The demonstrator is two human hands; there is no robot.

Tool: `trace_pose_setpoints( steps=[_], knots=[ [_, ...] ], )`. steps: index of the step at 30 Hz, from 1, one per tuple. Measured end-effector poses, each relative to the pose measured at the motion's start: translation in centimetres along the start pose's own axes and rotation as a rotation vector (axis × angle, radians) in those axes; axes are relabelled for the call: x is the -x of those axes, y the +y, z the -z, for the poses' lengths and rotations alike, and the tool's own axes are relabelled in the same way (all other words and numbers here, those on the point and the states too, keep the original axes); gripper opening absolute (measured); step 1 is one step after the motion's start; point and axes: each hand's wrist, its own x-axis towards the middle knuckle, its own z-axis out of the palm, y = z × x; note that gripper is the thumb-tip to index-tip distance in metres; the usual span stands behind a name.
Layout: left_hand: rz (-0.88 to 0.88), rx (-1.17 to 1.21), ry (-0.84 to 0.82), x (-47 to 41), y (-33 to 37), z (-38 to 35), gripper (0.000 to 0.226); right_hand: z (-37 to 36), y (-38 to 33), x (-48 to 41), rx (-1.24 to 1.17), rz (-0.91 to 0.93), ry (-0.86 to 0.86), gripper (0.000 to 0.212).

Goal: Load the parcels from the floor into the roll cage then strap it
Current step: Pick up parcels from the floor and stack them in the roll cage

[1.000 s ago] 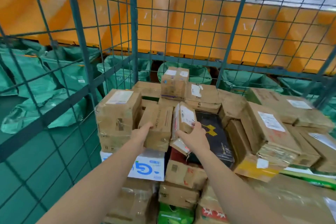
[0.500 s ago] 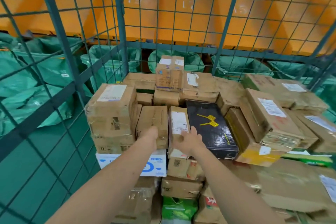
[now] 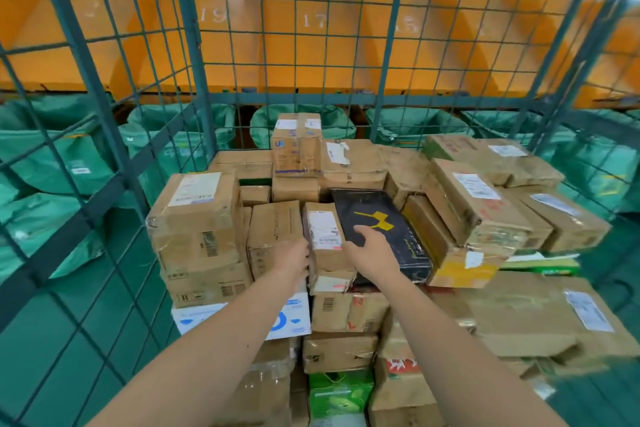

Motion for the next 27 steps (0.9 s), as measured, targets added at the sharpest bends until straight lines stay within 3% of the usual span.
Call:
trace_pose_setpoints(
  steps=[6, 12, 15, 21, 27],
  knots=[
    [-0.122, -0.02, -0.112, 2.8, -0.4, -5.8, 0.022, 3.9, 3.8, 4.8, -0.347, -0.175, 0.304, 0.05],
    [-0.179, -0.152, -0.346, 8.4, -4.2, -13.4, 0.011, 9.2, 9.6, 12.5, -0.446, -0.287, 0.563, 0.05],
    [-0.29, -0.278, -0.431, 12.1, -7.0, -17.1, 0.014, 11.8, 12.8, 17.9, -0.466, -0.354, 0.678, 0.057],
    [-0.397, -0.396, -0.678, 23.9, -14.7, -22.9, 0.011, 16.1, 19.2, 32.0, -0.503, -0.505, 0.944, 0.061],
    [-0.291, -0.569, -1.016, 38.2, -24.0, -26.5, 0.026, 18.4, 23.9, 48.4, -0.53, -0.671, 1.101, 0.071]
  ],
)
